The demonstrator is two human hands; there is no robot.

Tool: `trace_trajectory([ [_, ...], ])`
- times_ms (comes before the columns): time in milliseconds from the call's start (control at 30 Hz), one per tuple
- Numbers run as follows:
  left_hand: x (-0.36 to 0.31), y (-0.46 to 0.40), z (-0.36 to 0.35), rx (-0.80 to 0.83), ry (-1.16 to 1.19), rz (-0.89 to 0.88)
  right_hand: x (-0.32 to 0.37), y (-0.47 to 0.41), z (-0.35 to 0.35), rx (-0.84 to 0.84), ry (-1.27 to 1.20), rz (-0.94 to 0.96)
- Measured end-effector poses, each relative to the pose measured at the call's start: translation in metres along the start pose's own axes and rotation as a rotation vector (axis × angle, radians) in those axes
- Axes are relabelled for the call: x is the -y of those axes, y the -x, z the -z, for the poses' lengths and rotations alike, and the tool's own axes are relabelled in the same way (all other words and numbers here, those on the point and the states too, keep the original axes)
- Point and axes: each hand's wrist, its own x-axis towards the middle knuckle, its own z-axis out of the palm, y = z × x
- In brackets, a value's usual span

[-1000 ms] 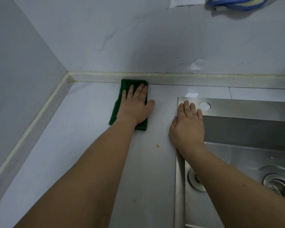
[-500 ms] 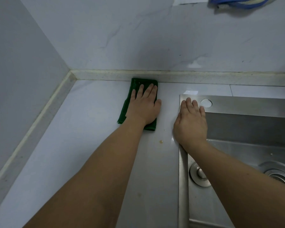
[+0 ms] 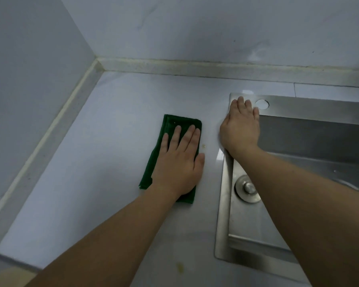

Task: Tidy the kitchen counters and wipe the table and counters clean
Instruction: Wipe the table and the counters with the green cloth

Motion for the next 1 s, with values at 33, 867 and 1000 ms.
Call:
trace_trajectory([
  [33,-0.001,0.01,-0.002,0.008,-0.003,0.002,0.0,0.0,0.001,-0.002,-0.004,-0.001],
  [867,-0.003,0.013,0.005,0.019,0.02,0.022,-0.033,0.232,0.025,0.233,0.031,0.173],
  [1000,-0.005,0.039,-0.001,0.016,0.017,0.015,-0.035,0.223,0.019,0.241,0.048,0.217],
])
